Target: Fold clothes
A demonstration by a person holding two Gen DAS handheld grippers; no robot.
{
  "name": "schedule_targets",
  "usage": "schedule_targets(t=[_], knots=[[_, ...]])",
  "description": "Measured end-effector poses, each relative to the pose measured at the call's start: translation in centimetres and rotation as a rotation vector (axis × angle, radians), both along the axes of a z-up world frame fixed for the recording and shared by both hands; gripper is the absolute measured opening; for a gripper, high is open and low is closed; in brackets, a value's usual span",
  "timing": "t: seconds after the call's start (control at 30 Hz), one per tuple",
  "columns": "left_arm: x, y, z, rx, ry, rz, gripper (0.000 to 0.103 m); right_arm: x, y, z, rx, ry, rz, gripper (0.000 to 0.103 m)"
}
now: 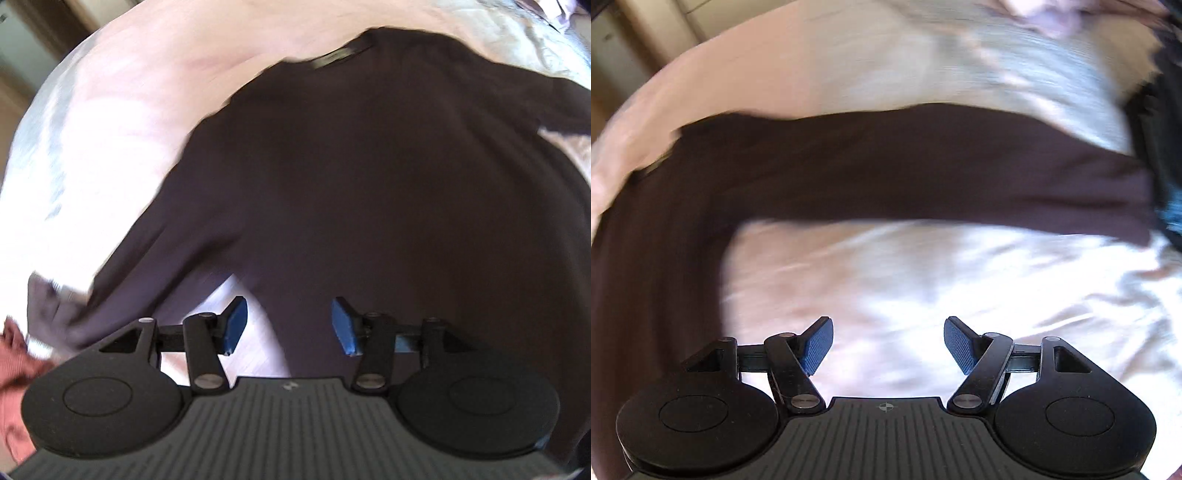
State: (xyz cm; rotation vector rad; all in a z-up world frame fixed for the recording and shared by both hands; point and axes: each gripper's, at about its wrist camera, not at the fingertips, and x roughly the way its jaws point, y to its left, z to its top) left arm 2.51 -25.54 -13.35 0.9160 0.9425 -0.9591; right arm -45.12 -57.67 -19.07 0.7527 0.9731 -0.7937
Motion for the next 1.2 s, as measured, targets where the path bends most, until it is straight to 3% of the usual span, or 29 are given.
schedule_targets(t=[0.13, 0.3, 0.5, 0.57, 0.7, 0.8, 0.87, 0.93, 0.97, 1.07, 1.2], knots=[[5.7, 7.7, 0.4, -0.056, -0.017, 0.049, 0.047, 7.1, 6.5, 1.5, -0.008, -0.024, 0.115, 0.07], [16.5, 13.8, 0.2, -0.14, -0.03, 0.111, 0.047, 16.6, 15.3, 2.7, -0.056, -0.025, 0.159, 0.07], [27.9, 16.2, 0.5, -0.186, -0.077, 0.088, 0.052, 30.1, 25.2, 3.2, 0.04, -0.066, 0.283, 0.07], [31.8, 16.6, -0.5, -0.18, -0.083, 0.124, 0.052, 34.2, 28.0, 4.1, 0.05, -0.108, 0.365, 0.07], [38.4, 17.4, -3.5, -0.153, -0.006, 0.239, 0.052, 39.1, 30.8, 4.4, 0.015, -0.083, 0.519, 0.07], [40.9, 17.4, -6.2, -0.105, 0.055, 0.279, 0.051, 40.1, 32.3, 4.5, 0.003, -0.05, 0.542, 0.07], [41.8, 17.9, -7.1, -0.157, 0.164, 0.301, 0.032, 40.1, 32.5, 4.3, 0.006, -0.028, 0.511, 0.07], [41.7, 18.5, -6.4, -0.22, 0.237, 0.304, 0.004, 40.0, 32.3, 4.3, 0.006, -0.012, 0.486, 0.07], [41.6, 18.9, -5.8, -0.247, 0.263, 0.305, 0.003, 40.0, 32.3, 4.5, 0.003, -0.01, 0.477, 0.07], [41.0, 21.6, -1.2, -0.335, 0.218, 0.362, 0.003, 40.3, 32.2, 4.9, -0.003, -0.003, 0.451, 0.07], [39.1, 27.3, 4.4, -0.339, 0.145, 0.495, 0.003, 40.6, 32.2, 5.5, -0.013, 0.005, 0.415, 0.07]])
